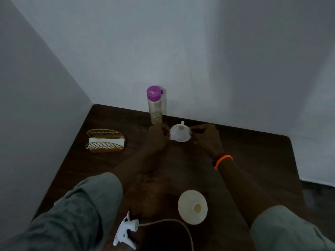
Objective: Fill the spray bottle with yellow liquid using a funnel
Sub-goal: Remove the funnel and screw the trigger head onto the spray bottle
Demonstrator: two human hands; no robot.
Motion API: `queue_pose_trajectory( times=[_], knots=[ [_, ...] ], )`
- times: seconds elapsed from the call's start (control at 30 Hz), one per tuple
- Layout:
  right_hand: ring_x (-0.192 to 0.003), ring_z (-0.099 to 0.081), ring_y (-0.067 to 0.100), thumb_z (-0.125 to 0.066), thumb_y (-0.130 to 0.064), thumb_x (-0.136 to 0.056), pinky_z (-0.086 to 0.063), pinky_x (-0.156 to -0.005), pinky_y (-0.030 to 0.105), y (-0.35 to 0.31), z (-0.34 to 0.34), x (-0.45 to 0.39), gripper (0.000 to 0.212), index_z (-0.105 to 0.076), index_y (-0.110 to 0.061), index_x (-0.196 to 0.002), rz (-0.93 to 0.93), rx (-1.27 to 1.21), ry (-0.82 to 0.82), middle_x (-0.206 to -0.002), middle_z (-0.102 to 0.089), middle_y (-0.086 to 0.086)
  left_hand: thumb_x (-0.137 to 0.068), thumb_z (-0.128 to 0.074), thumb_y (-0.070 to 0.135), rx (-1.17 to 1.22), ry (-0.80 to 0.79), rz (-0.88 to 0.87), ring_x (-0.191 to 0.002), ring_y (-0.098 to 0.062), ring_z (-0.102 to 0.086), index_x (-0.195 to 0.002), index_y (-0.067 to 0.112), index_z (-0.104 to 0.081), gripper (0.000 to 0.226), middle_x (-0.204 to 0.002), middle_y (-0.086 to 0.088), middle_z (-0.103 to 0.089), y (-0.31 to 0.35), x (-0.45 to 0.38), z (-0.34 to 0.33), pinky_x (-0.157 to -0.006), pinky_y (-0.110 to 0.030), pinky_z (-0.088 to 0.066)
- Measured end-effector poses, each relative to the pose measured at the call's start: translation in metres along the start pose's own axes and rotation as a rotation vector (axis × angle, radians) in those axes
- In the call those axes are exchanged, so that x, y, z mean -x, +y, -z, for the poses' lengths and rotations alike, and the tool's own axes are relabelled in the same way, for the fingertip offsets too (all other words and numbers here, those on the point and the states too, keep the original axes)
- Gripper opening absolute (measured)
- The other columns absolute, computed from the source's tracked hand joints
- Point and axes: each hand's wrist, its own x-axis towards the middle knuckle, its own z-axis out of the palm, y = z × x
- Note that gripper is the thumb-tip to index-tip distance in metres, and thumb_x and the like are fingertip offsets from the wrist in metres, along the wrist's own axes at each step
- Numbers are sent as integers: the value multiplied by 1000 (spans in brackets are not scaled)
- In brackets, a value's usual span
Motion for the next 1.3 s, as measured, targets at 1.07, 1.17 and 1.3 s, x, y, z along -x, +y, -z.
queue_pose_trajectory(
  times=[1.07, 1.17, 1.3],
  knots=[
    [-89, -72, 14, -73, -18, -88, -62, -77, 34, 39, 17, 58, 23, -74, -18, -111, -218, -143, 35, -101, -74, 2, -86, -73, 23, 54, -25, 296, -101, -12, -64, -109, 18, -71, 23, -104, 5, -68, -54, 57, 4, -85, -26, -50],
    [-85, -72, 14, -70, -17, -89, -58, -70, 29, 61, 29, 115, 18, -72, -14, -107, -374, -179, 84, -93, -74, 2, -83, -76, 33, 83, -18, 374, -97, -12, -67, -111, 22, -70, 31, -106, 5, -71, -85, 126, 11, -90, -35, -56],
    [-80, -74, 24, -75, -14, -86, -62, -77, 45, 84, 30, 193, 1, -75, -15, -85, -480, -219, 152, -83, -76, 9, -81, -75, 42, 90, -39, 367, -94, -9, -65, -104, 23, -70, 30, -101, 9, -69, -112, 208, 28, -91, -33, -53]
  ],
)
